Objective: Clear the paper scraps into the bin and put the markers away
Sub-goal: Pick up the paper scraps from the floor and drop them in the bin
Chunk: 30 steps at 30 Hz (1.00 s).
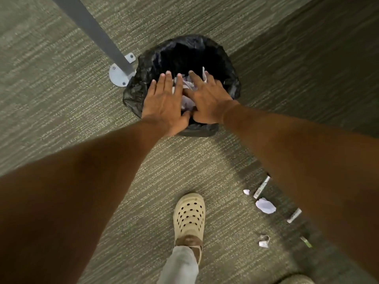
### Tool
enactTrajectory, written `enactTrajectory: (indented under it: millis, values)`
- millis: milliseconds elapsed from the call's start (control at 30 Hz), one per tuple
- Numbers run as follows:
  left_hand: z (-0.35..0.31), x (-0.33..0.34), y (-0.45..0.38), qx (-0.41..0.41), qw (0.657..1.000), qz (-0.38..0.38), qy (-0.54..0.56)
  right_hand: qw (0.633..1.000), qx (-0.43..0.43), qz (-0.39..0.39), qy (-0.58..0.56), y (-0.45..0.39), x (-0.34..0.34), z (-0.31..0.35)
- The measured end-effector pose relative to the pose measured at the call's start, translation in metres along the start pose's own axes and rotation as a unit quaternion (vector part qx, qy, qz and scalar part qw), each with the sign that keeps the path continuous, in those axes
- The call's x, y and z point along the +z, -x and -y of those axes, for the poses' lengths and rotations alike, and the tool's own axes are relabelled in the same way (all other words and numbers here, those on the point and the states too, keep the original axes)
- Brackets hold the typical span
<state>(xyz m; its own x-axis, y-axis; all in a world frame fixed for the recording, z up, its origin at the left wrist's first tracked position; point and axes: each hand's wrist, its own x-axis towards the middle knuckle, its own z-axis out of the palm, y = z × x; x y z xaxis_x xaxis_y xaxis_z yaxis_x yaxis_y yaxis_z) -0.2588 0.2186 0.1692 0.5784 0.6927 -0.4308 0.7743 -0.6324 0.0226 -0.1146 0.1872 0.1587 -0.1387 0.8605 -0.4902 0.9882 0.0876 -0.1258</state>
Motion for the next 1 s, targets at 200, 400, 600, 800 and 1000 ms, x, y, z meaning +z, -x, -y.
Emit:
enactTrajectory:
  millis: [200, 400, 600, 800, 1000]
  values:
    - [-0.030, -0.017, 0.015, 0.038, 0.994, -0.086, 0.060, 0.995, -0.026, -0.085, -0.050, 0.049, -0.007, -0.009]
    - [-0.111, 0.011, 0.065, 0.138, 0.985, -0.070, 0.081, 0.990, 0.054, -0.110, -0.072, 0.161, 0.049, -0.027]
    - [-0.191, 0.091, 0.130, 0.191, 0.976, 0.079, 0.064, 0.976, 0.182, 0.012, -0.116, 0.284, 0.174, -0.023]
    - [-0.233, 0.170, 0.154, 0.226, 0.958, 0.176, -0.011, 0.941, 0.274, 0.084, -0.179, 0.357, 0.288, -0.007]
    - [-0.279, 0.223, 0.132, 0.219, 0.953, 0.202, -0.045, 0.925, 0.304, 0.019, -0.225, 0.339, 0.343, -0.014]
